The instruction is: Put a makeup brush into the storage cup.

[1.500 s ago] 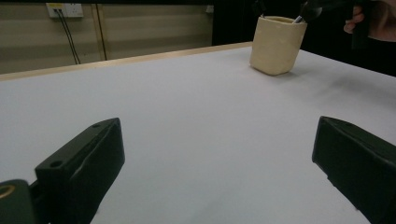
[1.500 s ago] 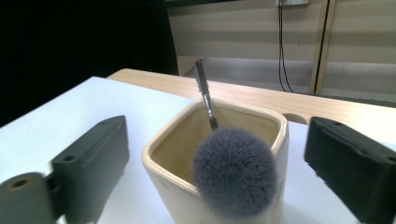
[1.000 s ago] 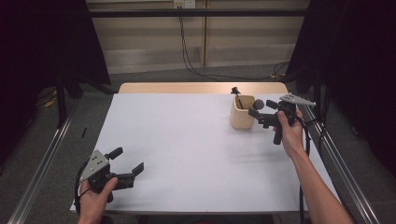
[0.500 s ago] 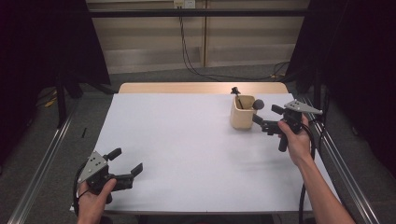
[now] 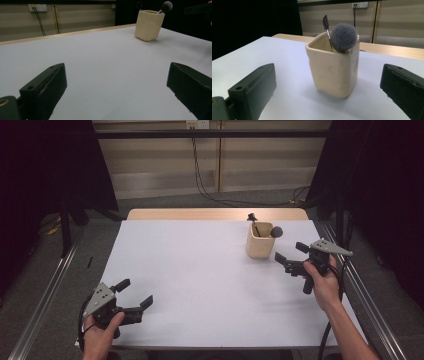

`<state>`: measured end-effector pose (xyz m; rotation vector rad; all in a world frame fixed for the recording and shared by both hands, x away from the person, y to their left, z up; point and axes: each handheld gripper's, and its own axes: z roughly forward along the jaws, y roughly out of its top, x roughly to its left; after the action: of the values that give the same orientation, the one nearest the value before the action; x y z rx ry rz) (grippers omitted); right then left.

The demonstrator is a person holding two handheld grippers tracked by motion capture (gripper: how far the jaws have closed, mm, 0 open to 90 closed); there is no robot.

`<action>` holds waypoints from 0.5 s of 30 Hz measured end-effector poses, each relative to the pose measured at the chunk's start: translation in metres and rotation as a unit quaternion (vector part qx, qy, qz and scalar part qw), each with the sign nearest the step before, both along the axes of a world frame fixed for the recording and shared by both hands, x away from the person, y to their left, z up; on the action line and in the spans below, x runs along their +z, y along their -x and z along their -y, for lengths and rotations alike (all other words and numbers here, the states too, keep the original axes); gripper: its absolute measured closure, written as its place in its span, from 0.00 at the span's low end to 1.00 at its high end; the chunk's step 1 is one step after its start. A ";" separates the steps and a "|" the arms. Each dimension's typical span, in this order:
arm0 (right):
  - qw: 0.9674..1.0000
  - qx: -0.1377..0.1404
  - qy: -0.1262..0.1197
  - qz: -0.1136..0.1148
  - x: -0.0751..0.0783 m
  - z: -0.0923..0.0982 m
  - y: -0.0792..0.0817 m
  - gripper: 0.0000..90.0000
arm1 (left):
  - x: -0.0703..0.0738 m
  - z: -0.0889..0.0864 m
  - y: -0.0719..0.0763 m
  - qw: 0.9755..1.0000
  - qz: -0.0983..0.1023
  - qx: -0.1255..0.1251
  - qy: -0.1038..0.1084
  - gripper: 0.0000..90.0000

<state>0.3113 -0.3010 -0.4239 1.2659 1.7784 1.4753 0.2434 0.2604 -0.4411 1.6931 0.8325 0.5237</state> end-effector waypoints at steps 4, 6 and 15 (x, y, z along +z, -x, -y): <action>1.000 -0.002 0.004 0.004 -0.001 0.002 0.010 0.00 | 0.000 0.000 0.001 1.000 0.001 -0.001 0.002 0.03; 1.000 -0.005 0.003 0.011 -0.002 0.002 0.015 0.00 | 0.000 0.000 0.001 1.000 0.001 -0.002 0.003 0.03; 1.000 0.005 0.006 0.021 -0.008 -0.001 0.036 0.00 | 0.000 -0.001 0.003 1.000 0.000 0.005 0.003 0.03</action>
<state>0.2750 -0.2996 -0.4319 1.2130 1.7667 1.4825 0.2406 0.2611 -0.4408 1.6838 0.8422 0.5283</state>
